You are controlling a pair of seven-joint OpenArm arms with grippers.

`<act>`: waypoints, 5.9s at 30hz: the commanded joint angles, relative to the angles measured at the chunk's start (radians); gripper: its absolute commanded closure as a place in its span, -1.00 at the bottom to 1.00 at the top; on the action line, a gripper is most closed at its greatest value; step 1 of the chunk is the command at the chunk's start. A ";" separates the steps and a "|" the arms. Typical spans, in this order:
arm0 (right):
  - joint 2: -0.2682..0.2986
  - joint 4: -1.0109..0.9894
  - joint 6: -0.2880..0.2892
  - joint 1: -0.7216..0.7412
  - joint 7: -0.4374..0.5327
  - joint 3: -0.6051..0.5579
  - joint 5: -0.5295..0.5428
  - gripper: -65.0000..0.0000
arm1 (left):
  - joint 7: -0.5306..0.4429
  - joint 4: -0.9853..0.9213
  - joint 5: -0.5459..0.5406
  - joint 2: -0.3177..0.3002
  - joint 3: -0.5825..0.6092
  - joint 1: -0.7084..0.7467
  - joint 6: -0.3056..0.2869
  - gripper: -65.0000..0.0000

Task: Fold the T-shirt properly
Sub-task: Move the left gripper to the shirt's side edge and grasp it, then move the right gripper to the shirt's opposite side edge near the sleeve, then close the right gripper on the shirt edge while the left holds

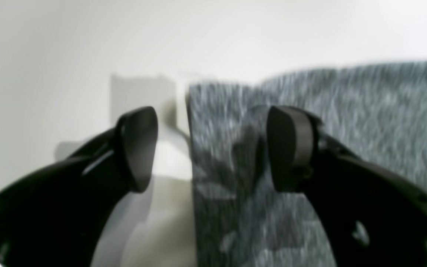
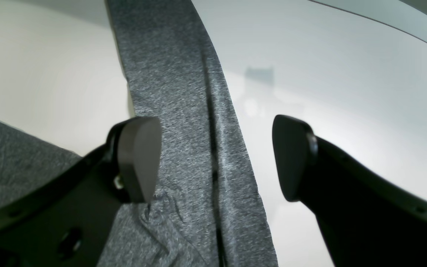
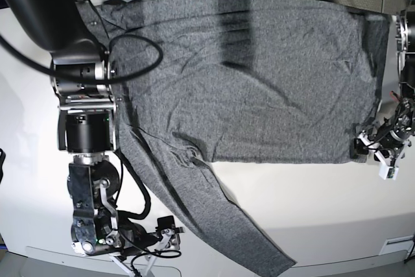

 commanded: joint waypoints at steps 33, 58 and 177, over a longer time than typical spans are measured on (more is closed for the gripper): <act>0.002 0.016 -0.002 0.017 -0.016 0.002 0.010 -0.42 | 0.029 0.015 -0.098 0.003 -0.002 -0.024 0.163 -0.37; 0.002 0.016 -0.001 -0.003 -0.020 0.002 0.054 -0.42 | -0.031 0.015 -0.100 0.027 -0.002 -0.029 0.105 0.90; 0.174 -0.006 -0.024 -0.352 0.295 0.133 -0.122 1.00 | 0.243 0.201 -0.100 0.020 -0.002 -0.012 0.105 1.00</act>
